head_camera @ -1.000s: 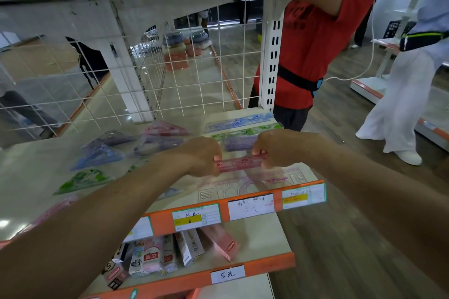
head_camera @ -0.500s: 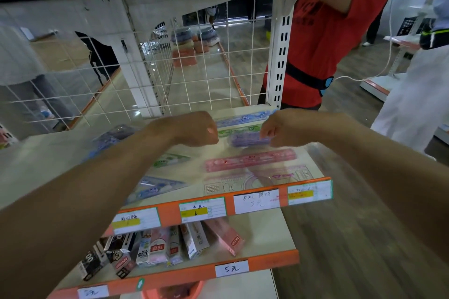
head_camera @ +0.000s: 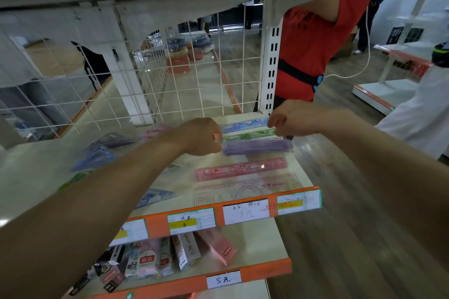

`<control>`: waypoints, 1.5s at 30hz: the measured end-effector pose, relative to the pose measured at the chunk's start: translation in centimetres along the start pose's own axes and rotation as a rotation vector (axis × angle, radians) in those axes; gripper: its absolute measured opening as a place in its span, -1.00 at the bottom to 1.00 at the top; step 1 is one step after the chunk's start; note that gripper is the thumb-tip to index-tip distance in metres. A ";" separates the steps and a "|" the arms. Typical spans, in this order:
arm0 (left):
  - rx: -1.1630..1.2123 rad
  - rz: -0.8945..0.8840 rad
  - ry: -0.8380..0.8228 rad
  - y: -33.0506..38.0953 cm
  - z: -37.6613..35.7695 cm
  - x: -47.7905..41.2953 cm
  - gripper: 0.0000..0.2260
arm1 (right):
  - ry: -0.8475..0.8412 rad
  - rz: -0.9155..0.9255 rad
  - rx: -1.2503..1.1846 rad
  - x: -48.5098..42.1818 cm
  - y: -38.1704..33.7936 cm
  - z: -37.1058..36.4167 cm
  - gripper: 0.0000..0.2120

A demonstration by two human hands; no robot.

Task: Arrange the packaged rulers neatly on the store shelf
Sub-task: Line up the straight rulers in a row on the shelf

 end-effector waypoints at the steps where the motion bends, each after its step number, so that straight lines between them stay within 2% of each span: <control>1: -0.016 0.005 0.013 0.1 0.0 -0.5 -0.69 | -0.023 -0.037 0.010 -0.3 0.6 -0.4 -0.67; 5: -0.062 0.007 0.027 1.0 -1.2 -2.6 -0.66 | -0.048 -0.089 -0.017 -1.5 1.6 -2.5 -0.65; 9: -0.001 -0.020 0.092 2.0 -1.6 -3.8 -0.68 | -0.026 -0.071 -0.094 -2.1 1.4 -3.4 -0.70; 12: -0.015 -0.028 0.107 2.6 -2.1 -4.1 -0.74 | -0.094 -0.052 -0.053 -2.7 1.1 -4.3 -0.68; 16: -0.033 -0.050 0.135 2.7 -2.5 -4.2 -0.87 | -0.129 -0.034 -0.011 -3.5 1.3 -4.9 -0.78; 19: -0.052 -0.042 0.157 2.4 -2.4 -4.5 -0.81 | -0.169 -0.019 0.006 -3.4 1.5 -4.8 -0.75; 20: -0.054 -0.039 0.156 2.4 -2.3 -4.6 -0.79 | -0.180 -0.014 -0.002 -3.4 1.6 -4.8 -0.75; 23: -0.045 -0.023 0.140 2.4 -2.3 -5.0 -0.77 | -0.204 -0.044 -0.054 -3.2 1.7 -4.7 -0.52; 24: -0.037 -0.012 0.134 2.3 -2.3 -5.1 -0.75 | -0.211 -0.048 -0.047 -3.4 1.6 -4.8 -0.51; 32: -0.082 0.025 0.110 2.5 -2.4 -5.5 -0.69 | -0.239 -0.035 0.012 -3.9 0.6 -4.3 -0.71; 41: -0.062 0.026 0.046 2.6 -2.5 -5.4 -0.79 | -0.203 -0.052 0.013 -4.3 0.8 -4.5 -0.64; 45: -0.061 0.026 0.020 2.7 -2.4 -5.4 -0.72 | -0.230 -0.051 0.000 -4.2 0.7 -4.5 -0.66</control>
Point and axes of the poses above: each hand's wrist, its own x-axis away from the middle knuckle, its own z-axis out of the back of the hand, y = z × x, the point moved 5 cm from there along -x, towards the middle knuckle, and after that the axes turned 11 degrees about -y, right-handed, at the moved point
